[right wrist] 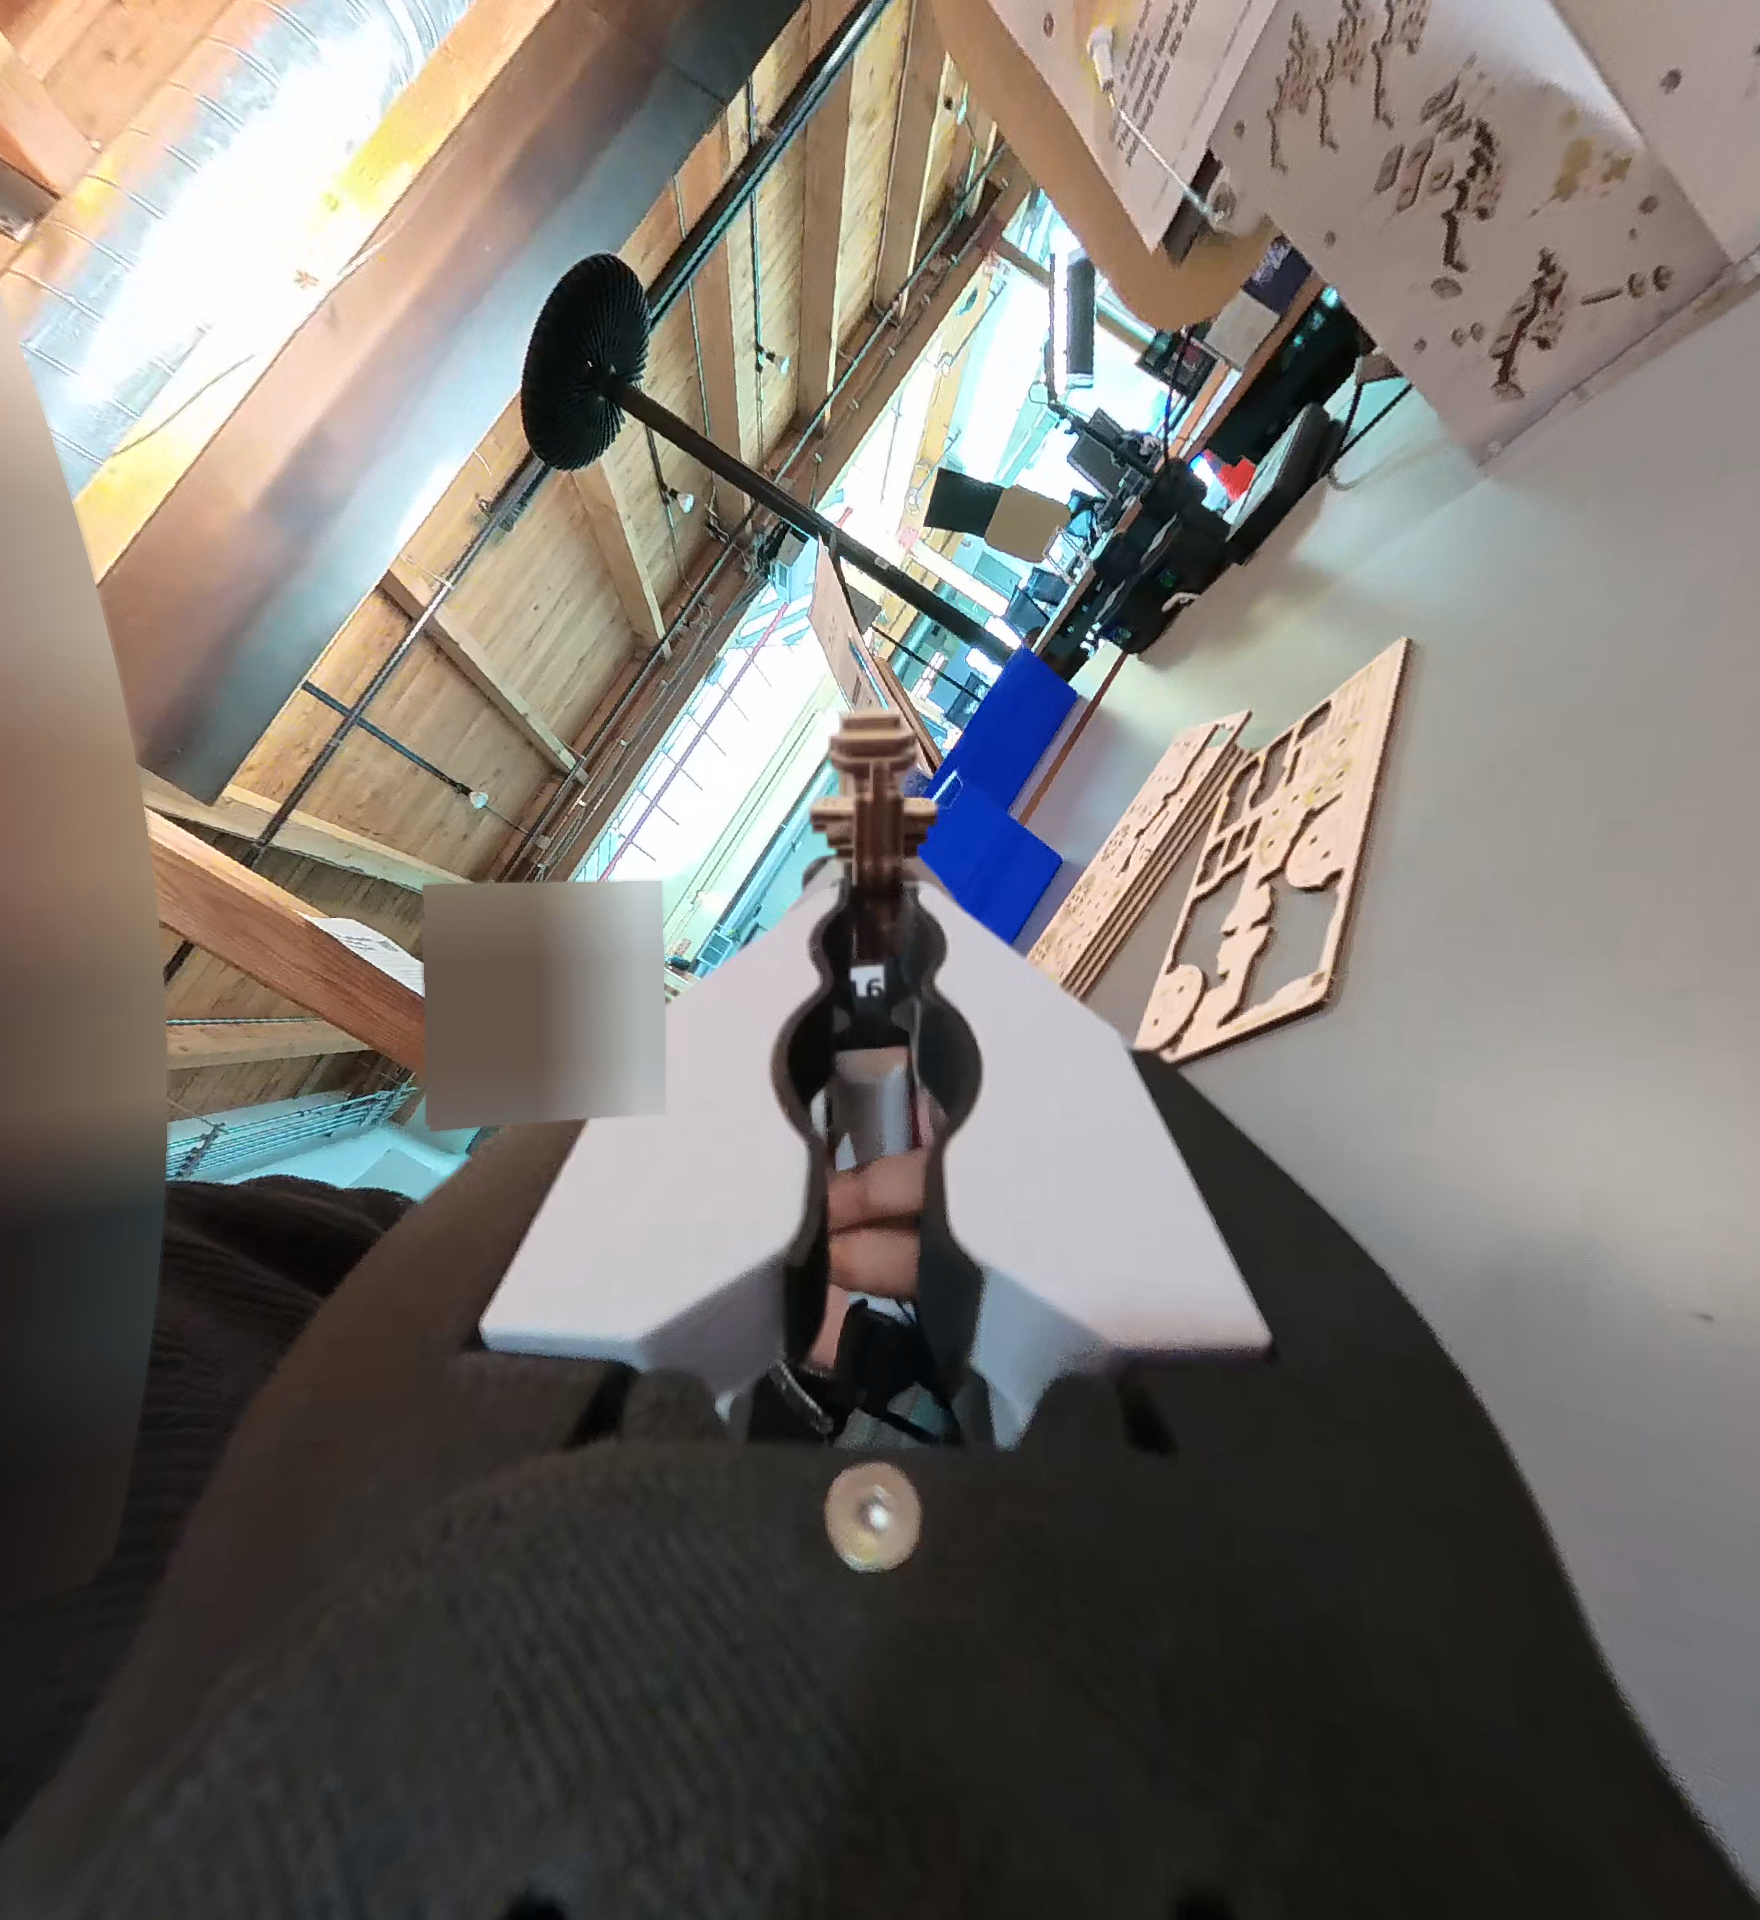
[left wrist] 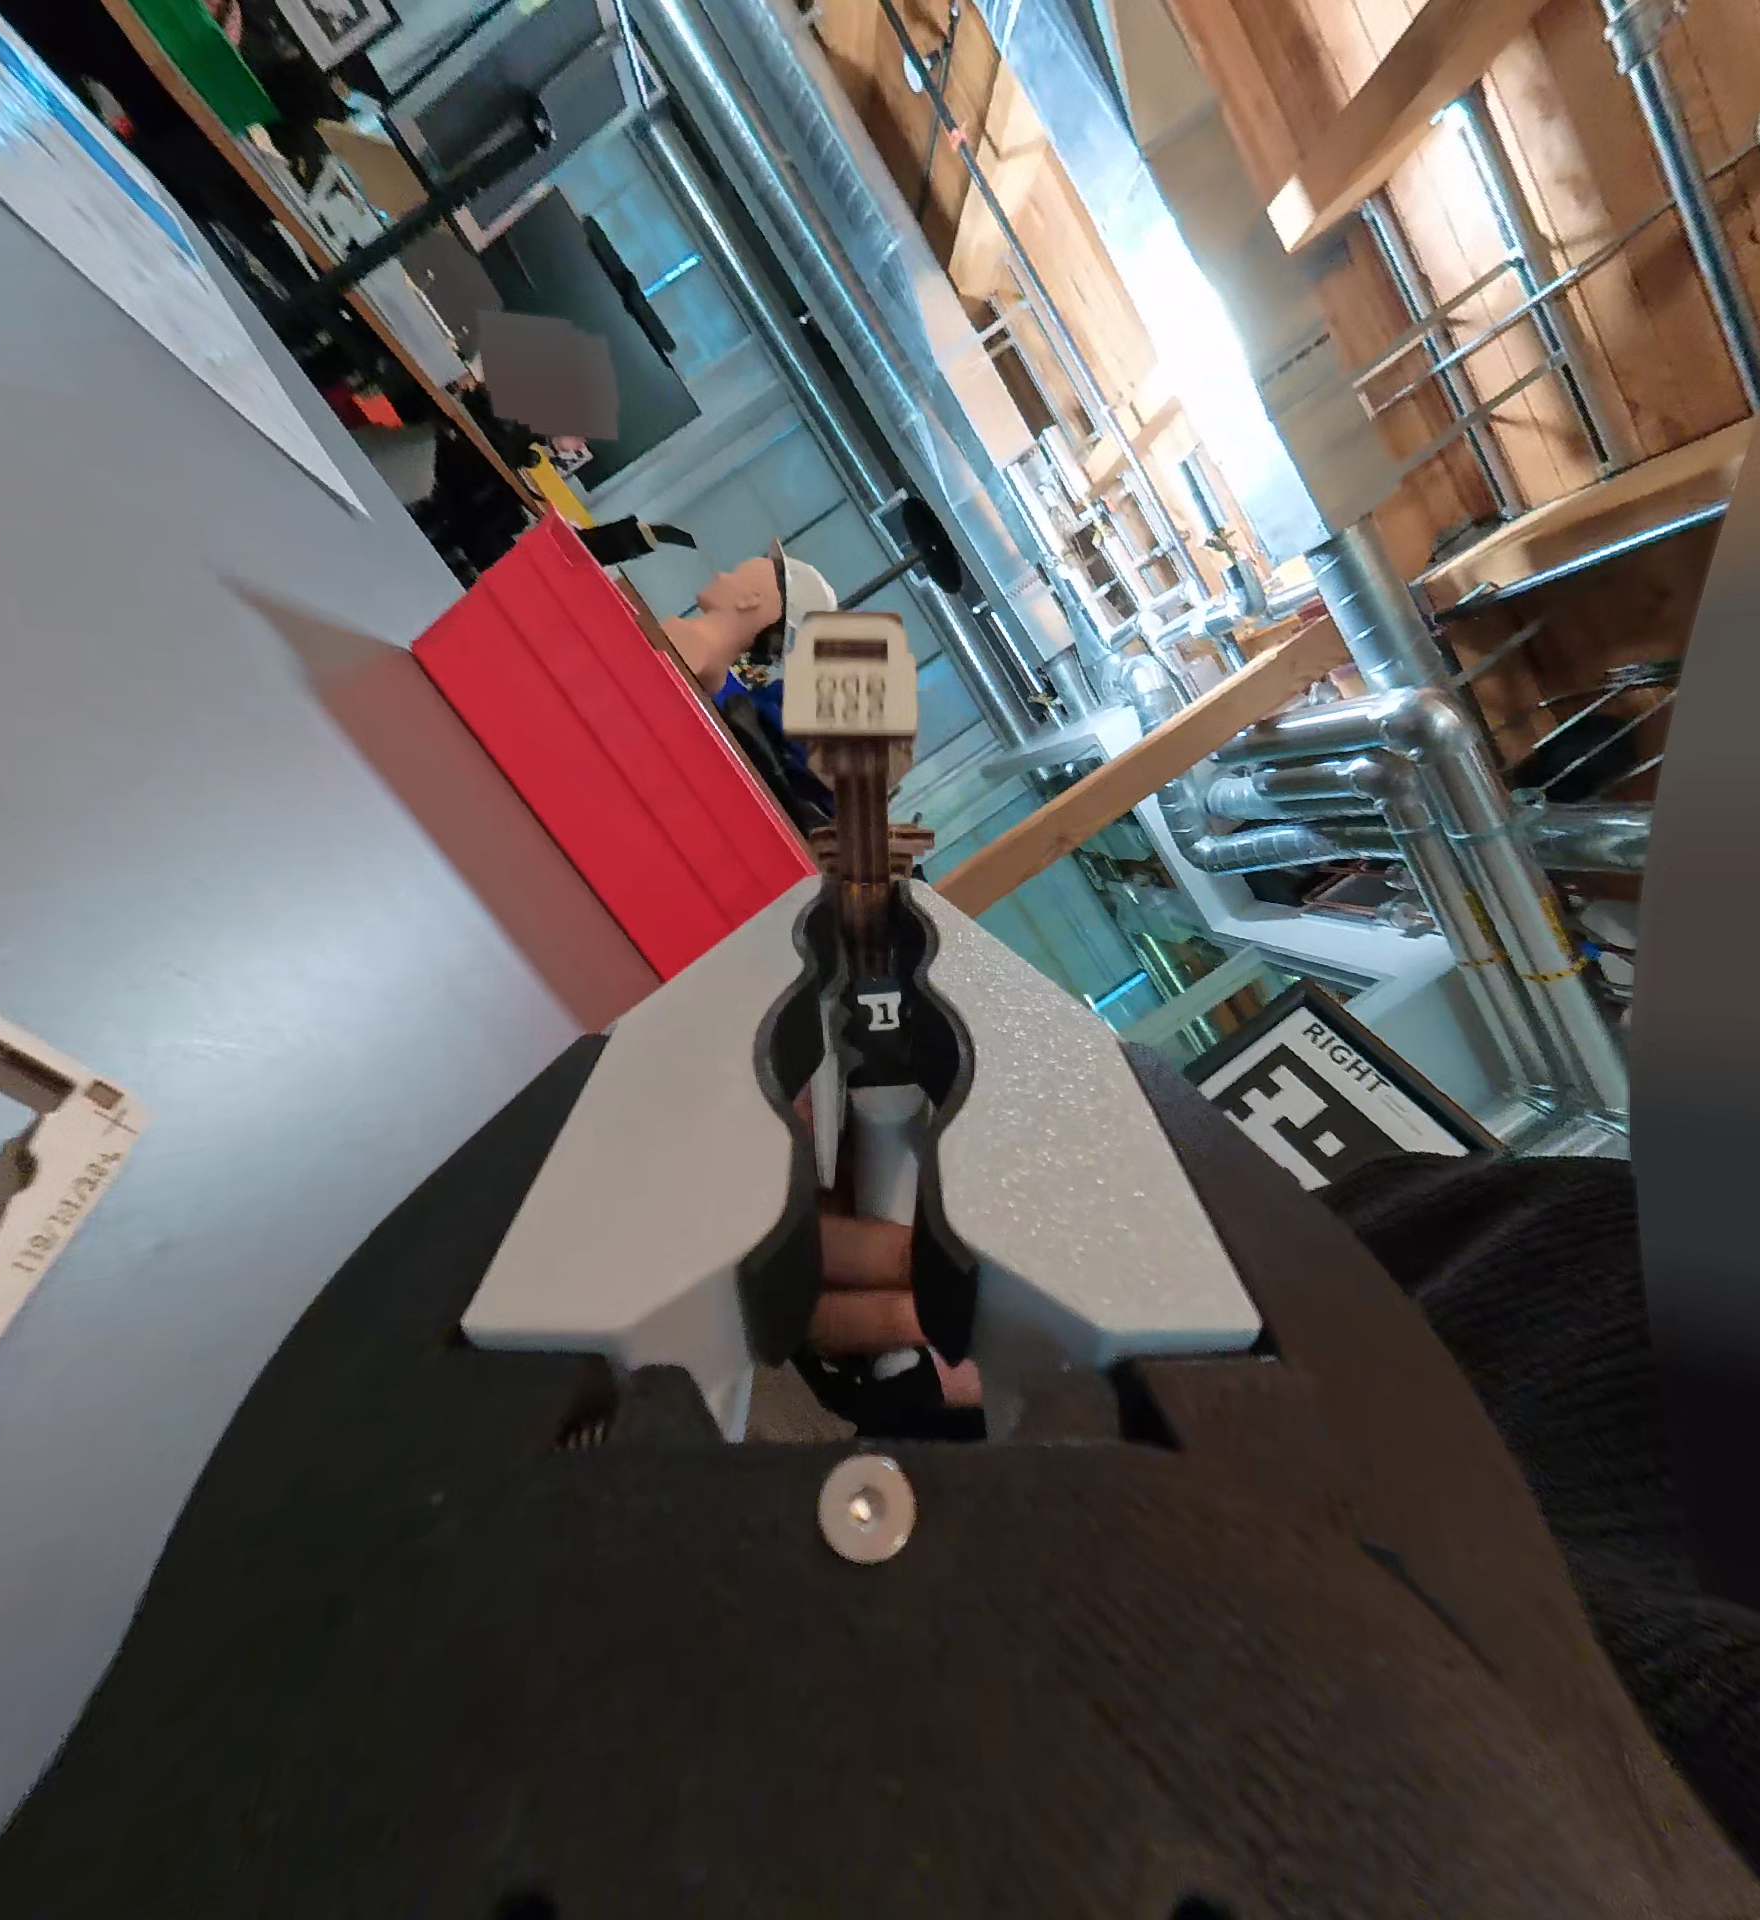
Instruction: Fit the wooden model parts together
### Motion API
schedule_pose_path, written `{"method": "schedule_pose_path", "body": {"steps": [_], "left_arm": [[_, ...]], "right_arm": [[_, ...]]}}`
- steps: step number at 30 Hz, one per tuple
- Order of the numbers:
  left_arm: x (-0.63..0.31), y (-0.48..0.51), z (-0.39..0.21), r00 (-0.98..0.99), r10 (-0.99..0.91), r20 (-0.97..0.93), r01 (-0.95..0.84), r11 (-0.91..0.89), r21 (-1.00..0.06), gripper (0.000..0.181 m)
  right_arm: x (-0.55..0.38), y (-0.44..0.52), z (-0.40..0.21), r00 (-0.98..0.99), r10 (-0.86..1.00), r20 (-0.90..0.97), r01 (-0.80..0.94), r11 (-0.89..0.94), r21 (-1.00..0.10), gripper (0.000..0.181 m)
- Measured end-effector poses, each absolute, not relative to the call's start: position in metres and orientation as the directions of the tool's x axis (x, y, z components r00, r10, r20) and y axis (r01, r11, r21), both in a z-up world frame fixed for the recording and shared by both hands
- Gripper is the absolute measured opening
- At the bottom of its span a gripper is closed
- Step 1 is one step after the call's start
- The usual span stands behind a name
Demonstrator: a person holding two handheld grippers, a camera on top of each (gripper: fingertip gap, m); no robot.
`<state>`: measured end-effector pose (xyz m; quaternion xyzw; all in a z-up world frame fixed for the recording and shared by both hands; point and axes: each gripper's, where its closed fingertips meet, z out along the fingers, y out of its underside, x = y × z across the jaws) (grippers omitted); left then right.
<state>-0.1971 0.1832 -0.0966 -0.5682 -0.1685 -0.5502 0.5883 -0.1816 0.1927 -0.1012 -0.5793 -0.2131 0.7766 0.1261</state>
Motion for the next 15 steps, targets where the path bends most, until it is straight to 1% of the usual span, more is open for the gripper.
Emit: {"method": "schedule_pose_path", "body": {"steps": [4, 6, 8, 9, 10, 11, 12, 13, 14, 15], "left_arm": [[-0.205, 0.185, -0.103, 0.38, -0.413, 0.828, 0.828, -0.248, -0.503, 0.006], [-0.21, 0.187, -0.109, 0.41, -0.376, 0.831, 0.821, -0.245, -0.516, 0.006], [-0.221, 0.188, -0.115, 0.45, -0.331, 0.83, 0.816, -0.226, -0.532, 0.006], [-0.225, 0.188, -0.117, 0.479, -0.319, 0.818, 0.803, -0.218, -0.555, 0.006], [-0.228, 0.189, -0.119, 0.511, -0.299, 0.806, 0.787, -0.214, -0.579, 0.006], [-0.229, 0.189, -0.121, 0.54, -0.282, 0.793, 0.77, -0.215, -0.601, 0.006], [-0.227, 0.19, -0.122, 0.56, -0.278, 0.78, 0.753, -0.222, -0.619, 0.007], [-0.224, 0.19, -0.123, 0.57, -0.274, 0.775, 0.742, -0.233, -0.628, 0.007], [-0.22, 0.19, -0.124, 0.568, -0.273, 0.776, 0.736, -0.254, -0.628, 0.006], [-0.215, 0.19, -0.126, 0.558, -0.273, 0.784, 0.734, -0.279, -0.619, 0.007]], "right_arm": [[-0.186, 0.188, -0.115, -0.257, 0.435, -0.863, 0.124, -0.871, -0.476, 0.008], [-0.184, 0.192, -0.122, -0.221, 0.456, -0.862, 0.151, -0.857, -0.492, 0.003], [-0.18, 0.202, -0.122, -0.186, 0.529, -0.828, 0.142, -0.82, -0.555, 0.004], [-0.178, 0.205, -0.119, -0.171, 0.596, -0.784, 0.131, -0.775, -0.618, 0.003], [-0.177, 0.207, -0.115, -0.156, 0.683, -0.713, 0.127, -0.702, -0.7, 0.0], [-0.176, 0.205, -0.112, -0.14, 0.782, -0.608, 0.138, -0.593, -0.794, 0.0], [-0.177, 0.201, -0.11, -0.119, 0.874, -0.47, 0.165, -0.45, -0.878, 0.0], [-0.178, 0.198, -0.112, -0.094, 0.945, -0.312, 0.203, -0.289, -0.936, 0.0], [-0.179, 0.197, -0.113, -0.063, 0.987, -0.151, 0.237, -0.132, -0.962, 0.0], [-0.18, 0.197, -0.115, -0.029, 1.0, -0.006, 0.262, 0.002, -0.965, 0.0]]}}
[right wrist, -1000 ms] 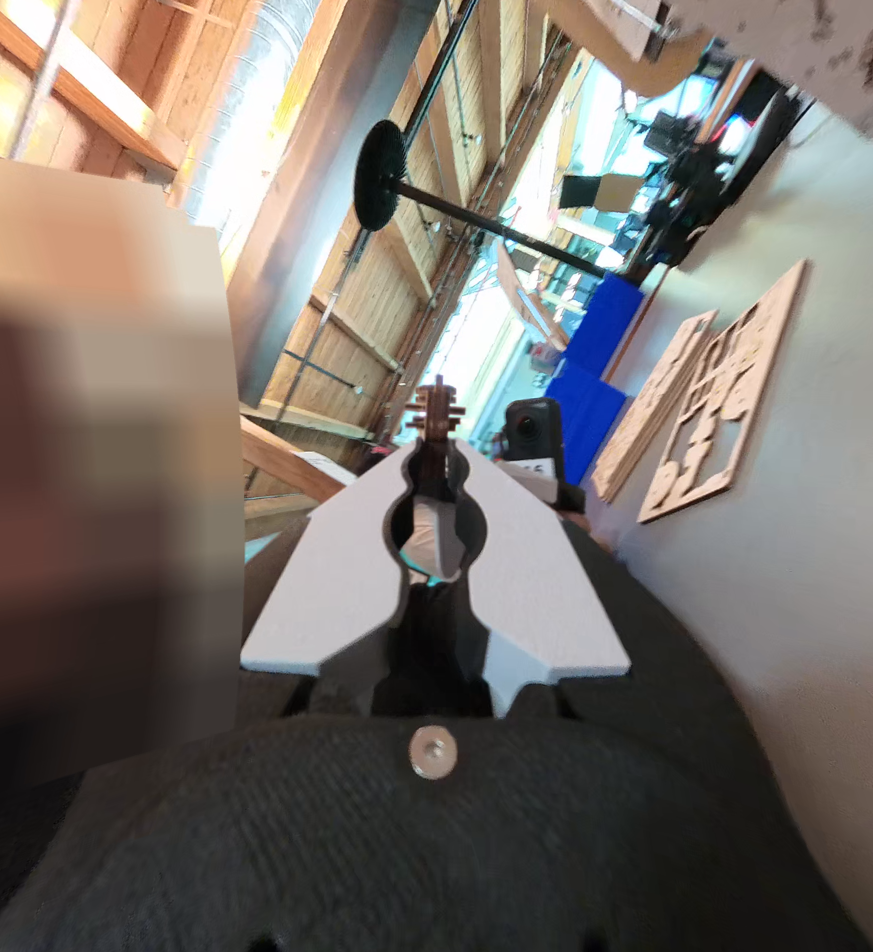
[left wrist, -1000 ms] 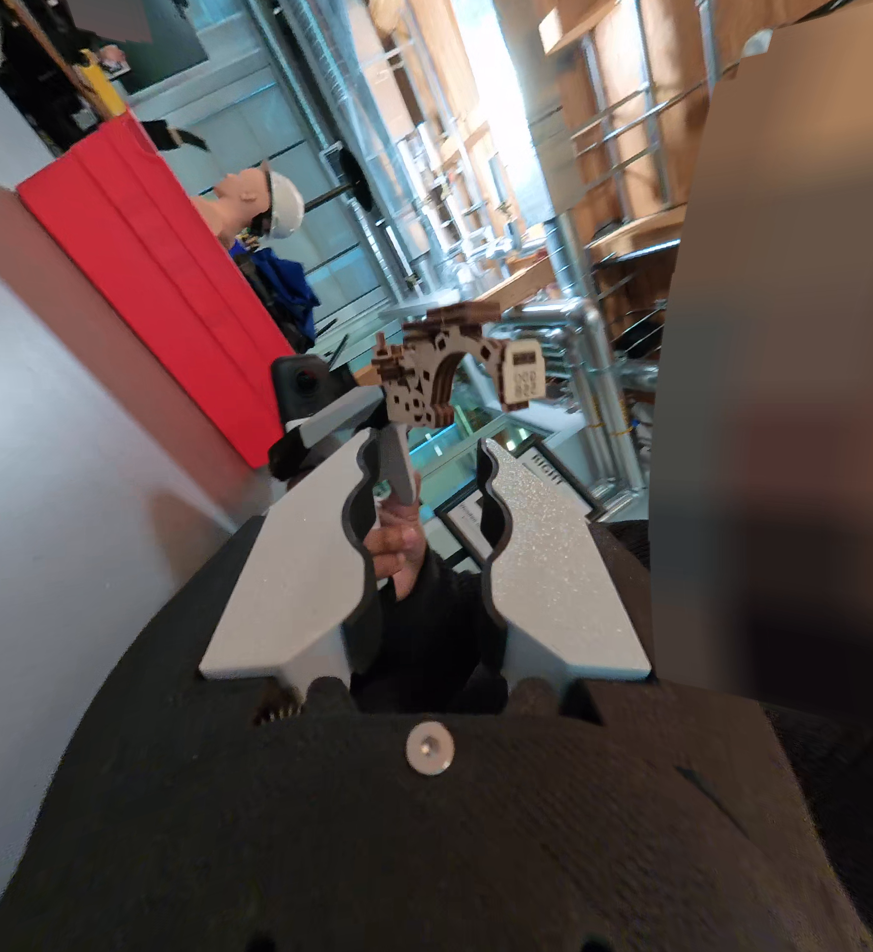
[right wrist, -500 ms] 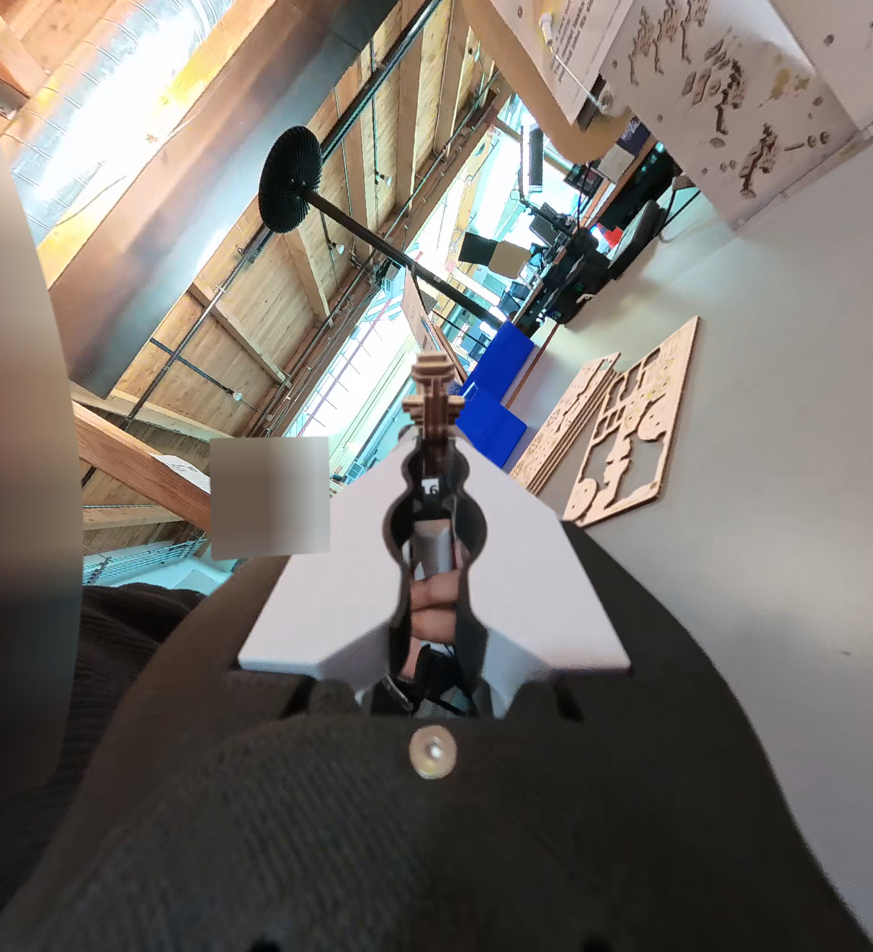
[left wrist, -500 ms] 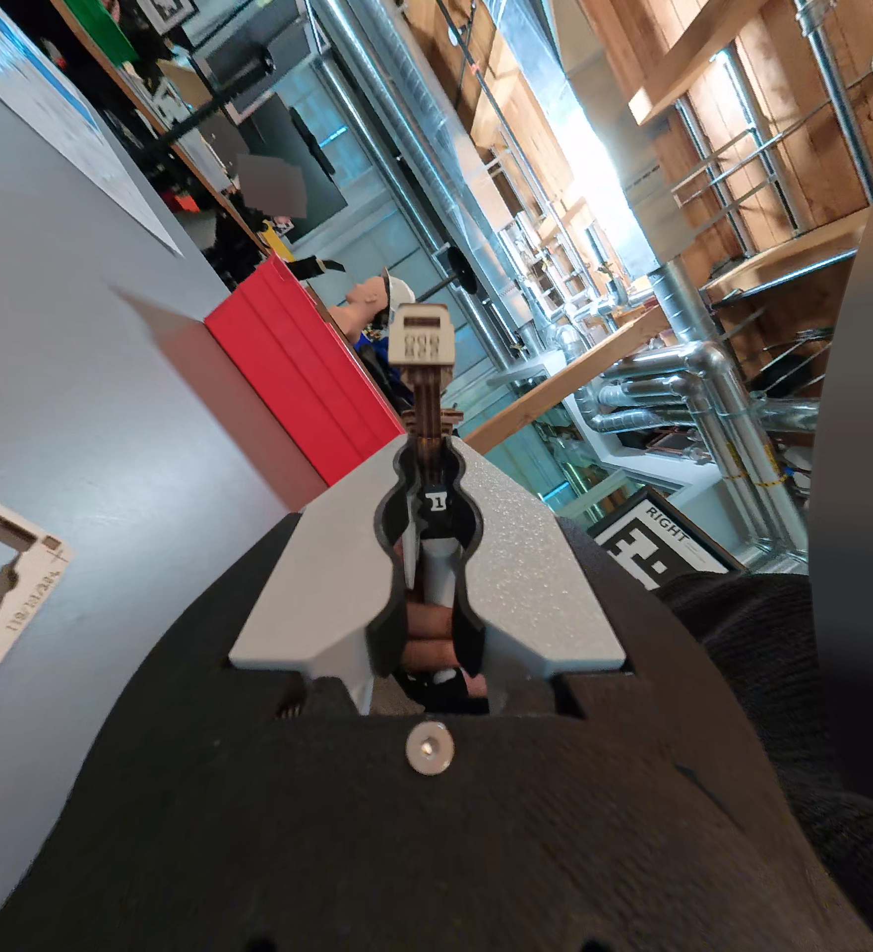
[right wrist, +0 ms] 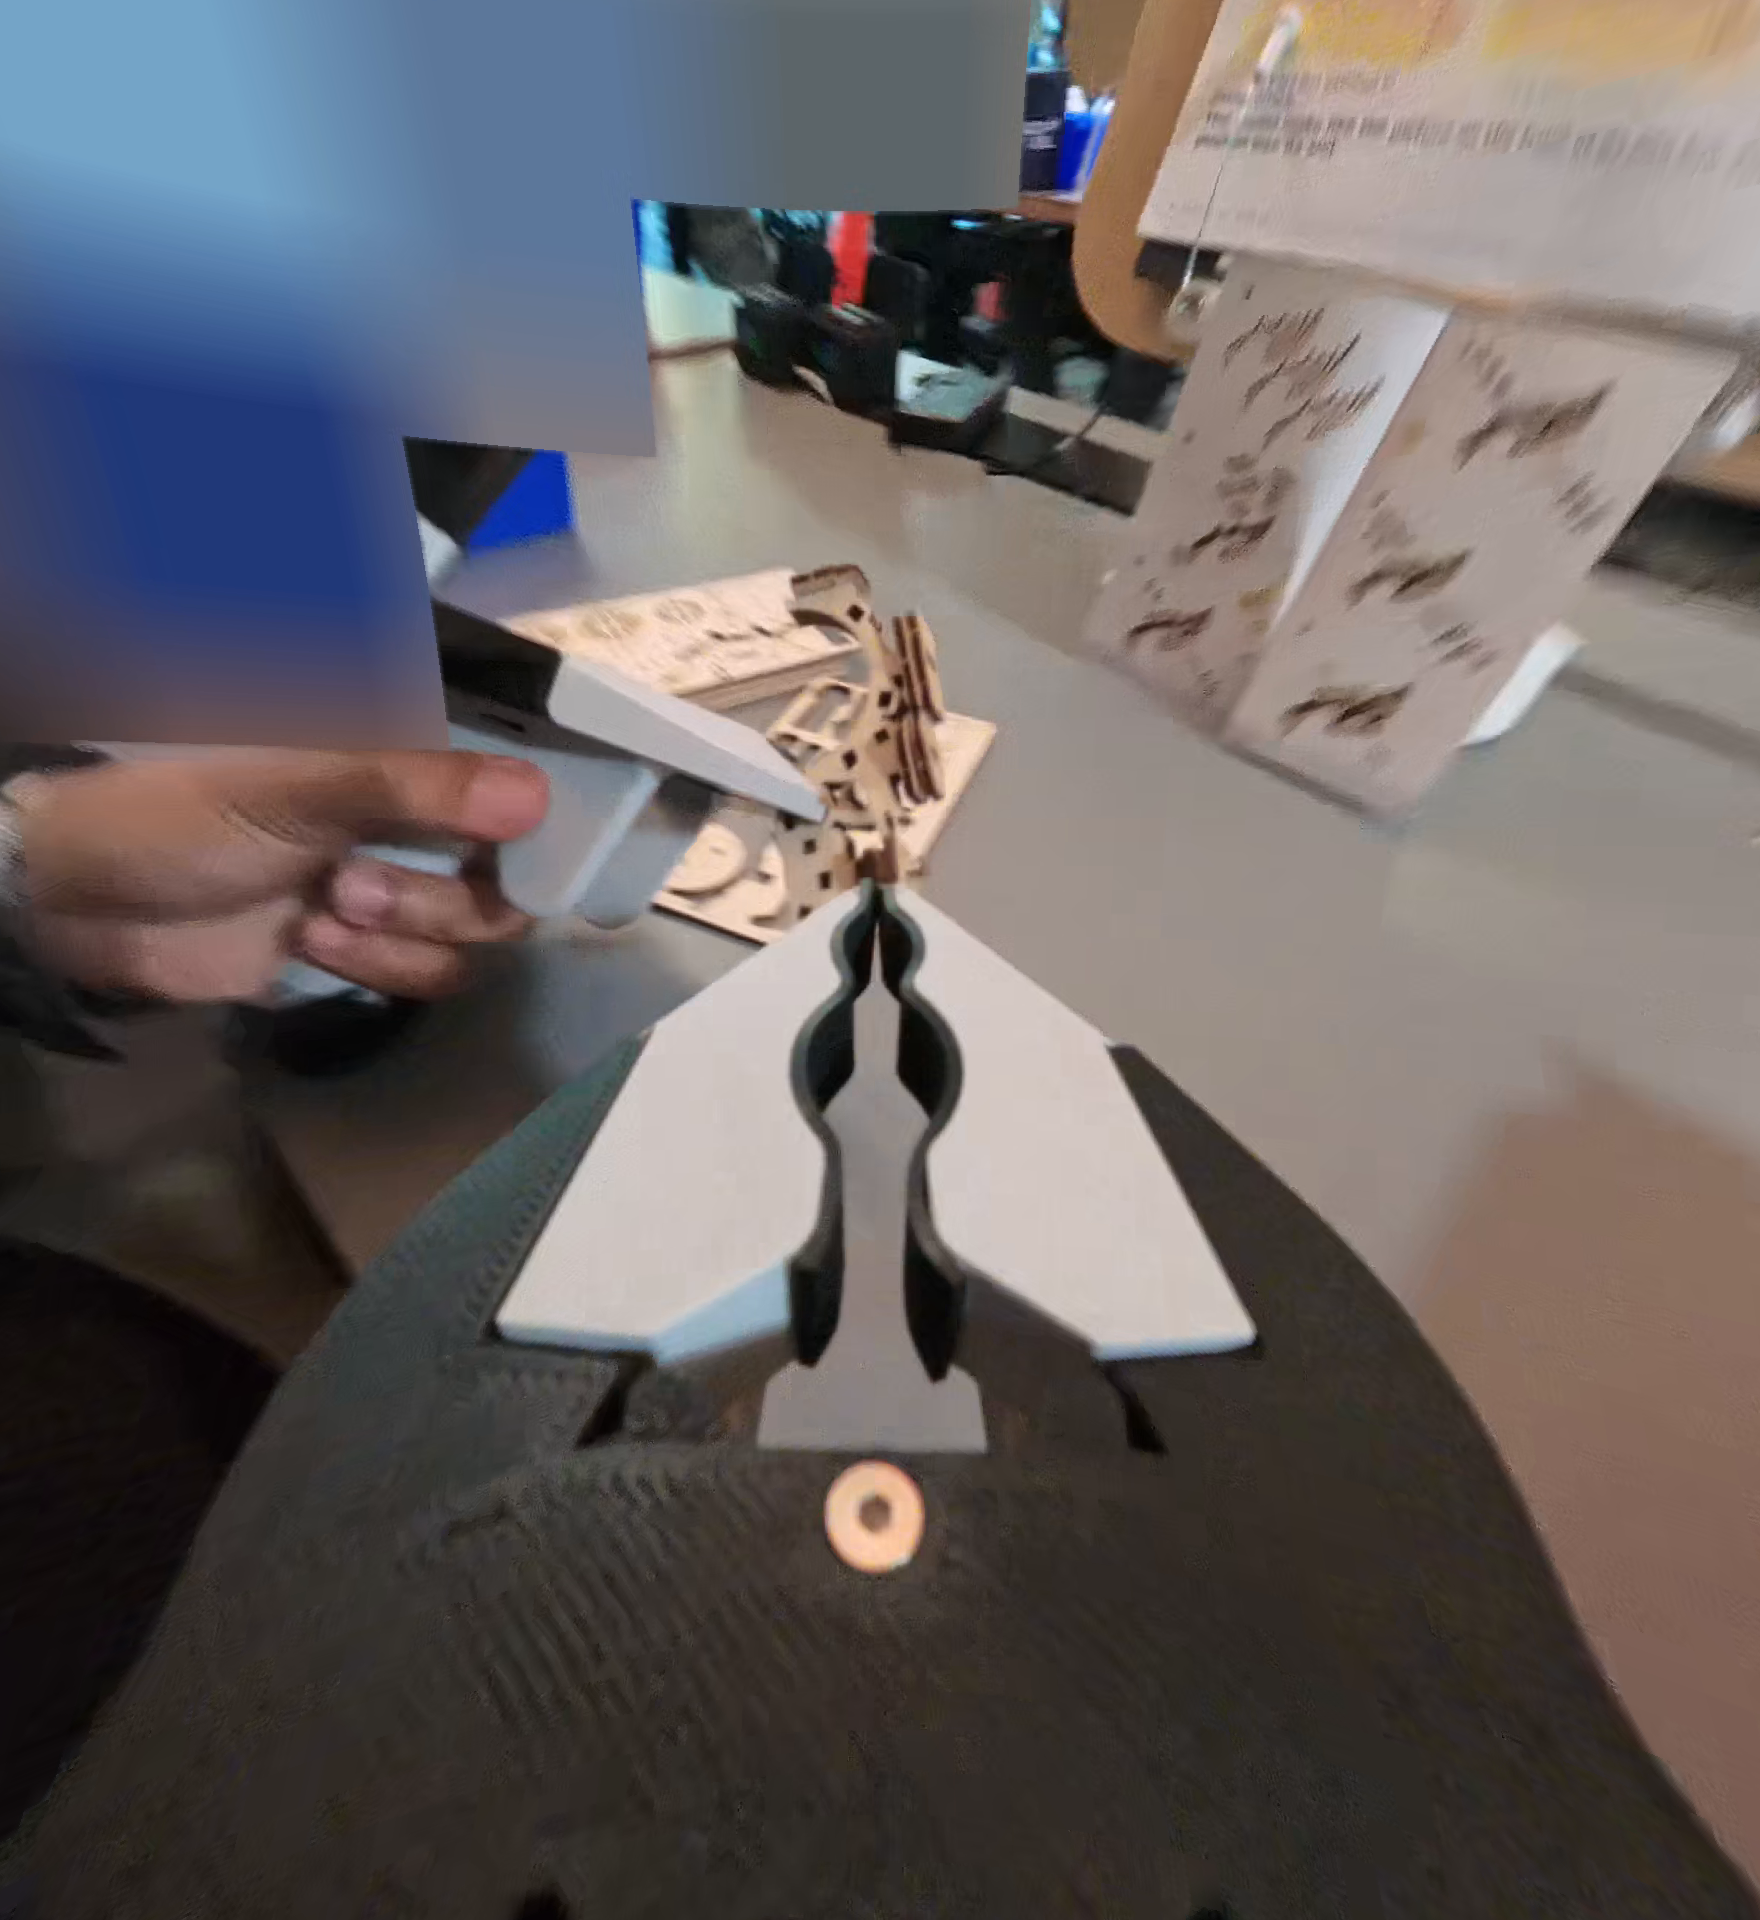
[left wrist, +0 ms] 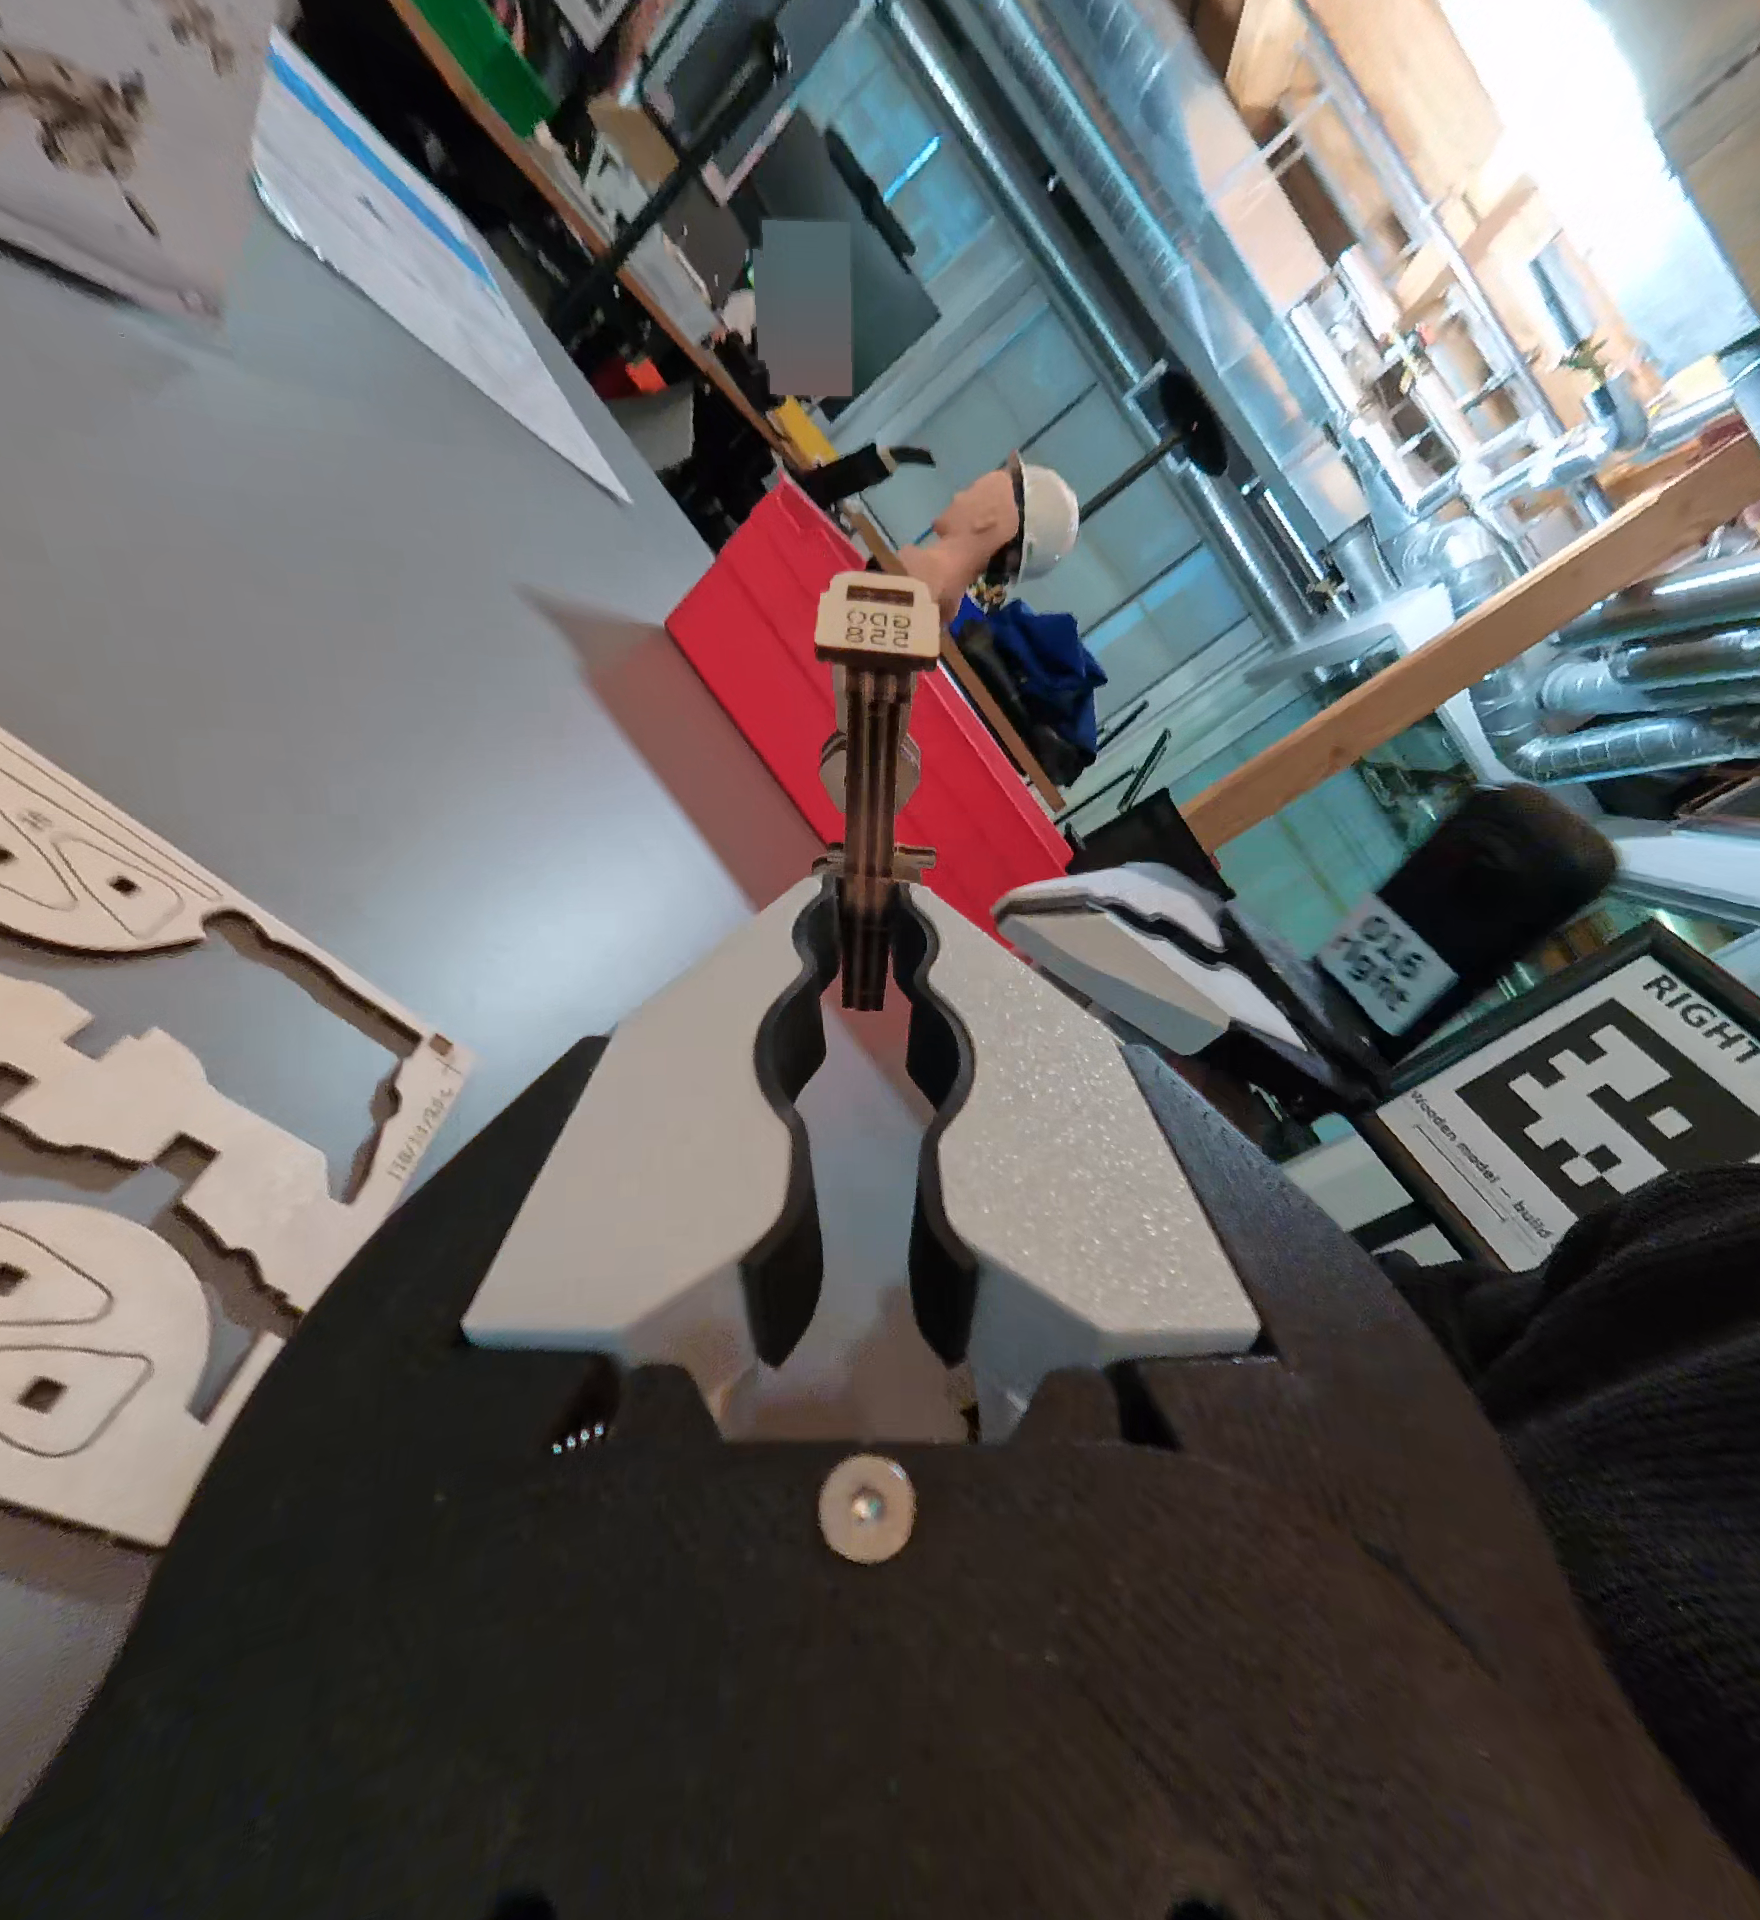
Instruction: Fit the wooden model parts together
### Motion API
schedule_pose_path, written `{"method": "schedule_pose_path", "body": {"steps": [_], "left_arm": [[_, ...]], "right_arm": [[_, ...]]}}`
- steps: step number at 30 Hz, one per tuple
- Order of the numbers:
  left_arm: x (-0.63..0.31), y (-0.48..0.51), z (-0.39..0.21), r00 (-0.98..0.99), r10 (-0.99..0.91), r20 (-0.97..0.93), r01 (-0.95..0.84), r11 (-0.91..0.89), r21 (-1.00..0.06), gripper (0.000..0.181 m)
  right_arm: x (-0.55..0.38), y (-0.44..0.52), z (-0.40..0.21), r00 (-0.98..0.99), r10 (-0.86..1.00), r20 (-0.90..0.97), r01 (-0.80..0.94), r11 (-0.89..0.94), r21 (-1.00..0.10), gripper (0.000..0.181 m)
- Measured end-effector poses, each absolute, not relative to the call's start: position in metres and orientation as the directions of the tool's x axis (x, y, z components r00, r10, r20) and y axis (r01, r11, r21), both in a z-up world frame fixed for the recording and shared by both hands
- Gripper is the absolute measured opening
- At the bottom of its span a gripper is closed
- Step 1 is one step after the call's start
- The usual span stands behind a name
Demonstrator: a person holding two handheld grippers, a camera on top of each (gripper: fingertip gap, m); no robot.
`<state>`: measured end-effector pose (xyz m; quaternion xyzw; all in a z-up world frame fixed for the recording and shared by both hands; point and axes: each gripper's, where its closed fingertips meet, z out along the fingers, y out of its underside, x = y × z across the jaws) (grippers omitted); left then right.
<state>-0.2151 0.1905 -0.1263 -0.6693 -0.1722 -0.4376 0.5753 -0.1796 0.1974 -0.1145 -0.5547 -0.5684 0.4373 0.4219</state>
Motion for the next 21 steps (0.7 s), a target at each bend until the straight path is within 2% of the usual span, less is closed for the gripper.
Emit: {"method": "schedule_pose_path", "body": {"steps": [2, 5, 16, 21], "left_arm": [[-0.207, 0.191, -0.134, 0.544, -0.255, 0.799, 0.73, -0.327, -0.601, 0.006], [-0.202, 0.192, -0.144, 0.541, -0.223, 0.811, 0.721, -0.372, -0.584, 0.006], [-0.185, 0.189, -0.142, 0.708, -0.233, 0.667, 0.572, -0.366, -0.734, 0.007], [-0.199, 0.191, -0.143, 0.693, -0.204, 0.692, 0.608, -0.352, -0.712, 0.007]], "right_arm": [[-0.18, 0.192, -0.114, -0.015, 0.98, 0.198, 0.283, 0.194, -0.939, 0.0], [-0.181, 0.184, -0.119, -0.038, 0.953, 0.3, 0.334, 0.295, -0.895, 0.0], [-0.186, 0.183, -0.136, -0.046, 0.968, 0.246, 0.457, 0.24, -0.857, 0.0], [-0.185, 0.184, -0.124, -0.023, 0.965, 0.26, 0.424, 0.245, -0.872, 0.0]]}}
